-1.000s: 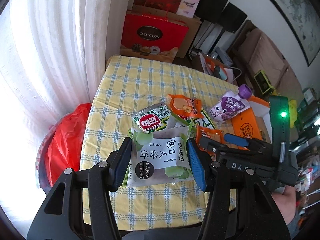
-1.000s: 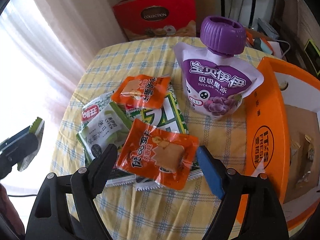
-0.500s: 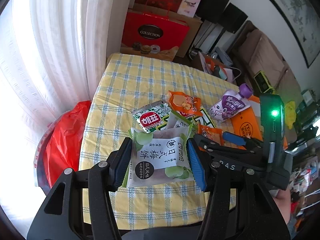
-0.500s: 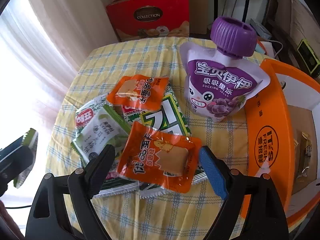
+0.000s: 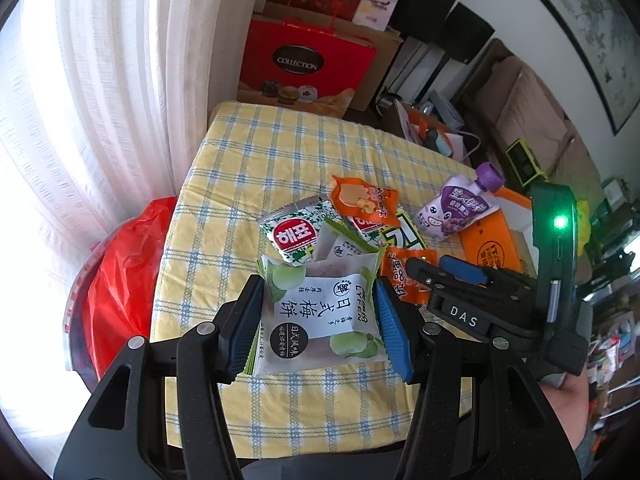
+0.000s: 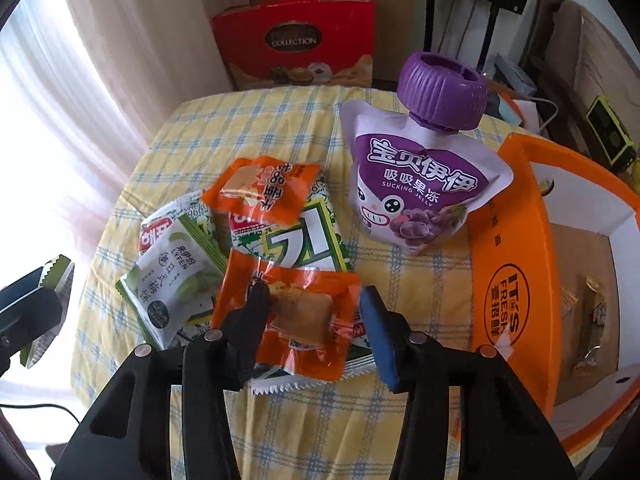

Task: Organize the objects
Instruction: 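Grasp and lift the orange snack packet with the right gripper, then carry both held packets over the orange box and open both grippers, then withdraw both tools from the box back toward the snack pile, then grasp the green-and-white cookie packet with the right gripper, then grasp an orange snack packet with the left gripper while the right gripper holds the cookie packet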

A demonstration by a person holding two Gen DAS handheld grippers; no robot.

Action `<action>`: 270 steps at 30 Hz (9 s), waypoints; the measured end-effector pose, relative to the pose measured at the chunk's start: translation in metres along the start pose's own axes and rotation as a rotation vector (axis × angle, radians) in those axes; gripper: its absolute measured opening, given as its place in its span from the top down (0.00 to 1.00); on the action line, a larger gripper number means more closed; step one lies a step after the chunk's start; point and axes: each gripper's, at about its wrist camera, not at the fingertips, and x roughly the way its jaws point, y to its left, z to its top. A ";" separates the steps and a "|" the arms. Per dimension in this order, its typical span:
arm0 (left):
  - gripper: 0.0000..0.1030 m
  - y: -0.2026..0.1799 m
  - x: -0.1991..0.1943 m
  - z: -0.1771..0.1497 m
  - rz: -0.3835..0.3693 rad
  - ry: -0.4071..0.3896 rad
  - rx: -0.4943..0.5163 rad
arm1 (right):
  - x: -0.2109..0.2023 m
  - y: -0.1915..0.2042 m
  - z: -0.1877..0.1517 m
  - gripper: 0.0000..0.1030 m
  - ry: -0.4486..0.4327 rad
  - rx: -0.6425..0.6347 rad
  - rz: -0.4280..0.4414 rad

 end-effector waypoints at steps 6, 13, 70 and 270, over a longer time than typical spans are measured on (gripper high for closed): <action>0.49 -0.003 0.001 -0.001 0.001 0.006 0.008 | -0.007 0.000 0.001 0.18 -0.032 0.033 0.023; 0.49 -0.003 0.001 -0.003 -0.006 0.006 -0.001 | 0.011 0.016 -0.002 0.14 -0.001 0.012 -0.042; 0.49 -0.124 -0.005 0.004 -0.114 0.005 0.141 | -0.125 -0.085 -0.025 0.24 -0.148 0.066 0.026; 0.01 0.026 0.027 0.044 0.062 -0.012 -0.092 | -0.054 0.024 -0.002 0.55 -0.135 0.022 0.107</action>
